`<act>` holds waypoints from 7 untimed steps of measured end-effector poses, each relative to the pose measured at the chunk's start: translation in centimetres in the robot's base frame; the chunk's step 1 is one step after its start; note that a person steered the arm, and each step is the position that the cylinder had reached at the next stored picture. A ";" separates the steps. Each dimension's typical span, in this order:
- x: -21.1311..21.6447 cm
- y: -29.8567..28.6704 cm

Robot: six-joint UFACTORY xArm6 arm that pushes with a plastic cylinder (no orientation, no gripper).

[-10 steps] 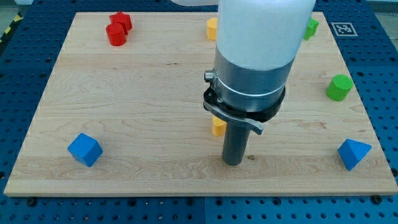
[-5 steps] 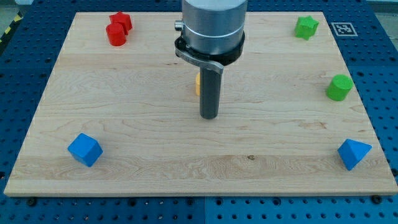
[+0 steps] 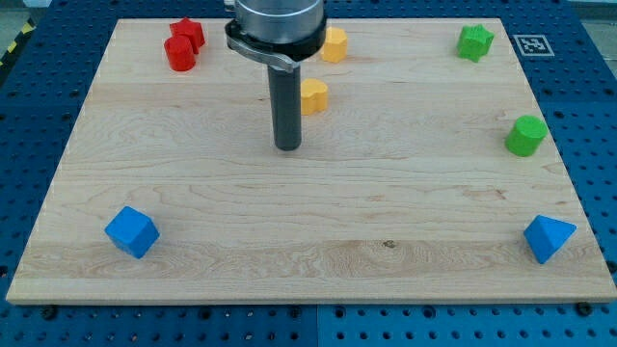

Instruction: Move yellow heart into the yellow hexagon

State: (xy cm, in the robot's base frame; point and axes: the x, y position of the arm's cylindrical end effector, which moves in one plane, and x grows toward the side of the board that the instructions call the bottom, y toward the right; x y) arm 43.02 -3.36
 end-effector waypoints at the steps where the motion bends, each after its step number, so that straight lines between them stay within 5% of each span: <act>1: -2.9 2.5; 3: -6.7 7.6; 5: -0.1 4.0; 7: -7.0 3.1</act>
State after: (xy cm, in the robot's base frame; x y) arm 36.04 -0.22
